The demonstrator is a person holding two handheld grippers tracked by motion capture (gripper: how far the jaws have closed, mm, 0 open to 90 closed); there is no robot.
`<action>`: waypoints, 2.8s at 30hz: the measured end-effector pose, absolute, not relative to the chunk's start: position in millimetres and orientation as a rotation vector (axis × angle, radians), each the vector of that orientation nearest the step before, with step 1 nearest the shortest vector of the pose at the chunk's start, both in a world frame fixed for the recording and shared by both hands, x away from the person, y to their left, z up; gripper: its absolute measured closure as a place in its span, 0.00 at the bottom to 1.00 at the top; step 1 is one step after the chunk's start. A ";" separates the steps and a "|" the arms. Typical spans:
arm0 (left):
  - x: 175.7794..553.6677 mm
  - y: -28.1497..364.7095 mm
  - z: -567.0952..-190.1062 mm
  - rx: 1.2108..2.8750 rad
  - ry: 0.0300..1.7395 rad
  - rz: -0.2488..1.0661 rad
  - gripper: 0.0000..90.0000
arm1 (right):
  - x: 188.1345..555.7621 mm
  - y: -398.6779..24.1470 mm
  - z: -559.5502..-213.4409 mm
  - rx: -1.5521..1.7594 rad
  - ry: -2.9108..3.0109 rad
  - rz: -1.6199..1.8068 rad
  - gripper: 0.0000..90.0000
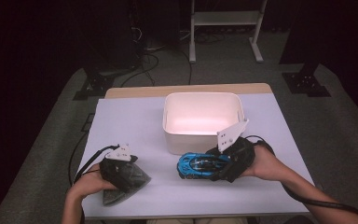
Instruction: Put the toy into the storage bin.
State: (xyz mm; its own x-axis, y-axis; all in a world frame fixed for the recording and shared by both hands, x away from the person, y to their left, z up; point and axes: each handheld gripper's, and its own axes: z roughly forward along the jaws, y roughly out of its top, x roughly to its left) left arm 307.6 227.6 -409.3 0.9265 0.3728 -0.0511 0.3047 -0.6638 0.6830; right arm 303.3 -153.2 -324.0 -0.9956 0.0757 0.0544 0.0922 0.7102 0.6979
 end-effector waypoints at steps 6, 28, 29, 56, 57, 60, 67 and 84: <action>308.2 229.5 -410.0 2.332 0.475 0.117 0.05 | 311.1 -150.8 -295.8 -0.113 -2.902 -1.180 0.28; 306.0 237.2 -411.6 2.310 0.504 0.123 0.05 | 360.9 -143.1 -221.3 -0.070 -2.990 -1.184 0.28; 306.1 237.1 -411.5 2.310 0.503 0.123 0.05 | 365.4 -143.1 -219.0 -0.070 -2.990 -1.186 0.28; 307.3 239.4 -412.0 2.318 0.505 0.126 0.05 | 442.5 -135.6 -252.3 -0.177 -2.974 -1.098 0.28; 307.2 239.4 -412.1 2.317 0.507 0.126 0.05 | 444.6 -135.7 -255.5 -0.188 -2.972 -1.098 0.28; 307.3 239.9 -412.0 2.321 0.508 0.127 0.05 | 451.0 -136.3 -263.1 -0.211 -2.966 -1.092 0.28; 305.9 238.5 -410.8 2.322 0.505 0.127 0.05 | 460.4 -135.0 -279.6 -0.242 -2.956 -1.074 0.28; 305.4 237.0 -411.3 2.322 0.495 0.117 0.05 | 469.5 -124.5 -311.7 -0.261 -2.928 -1.016 0.28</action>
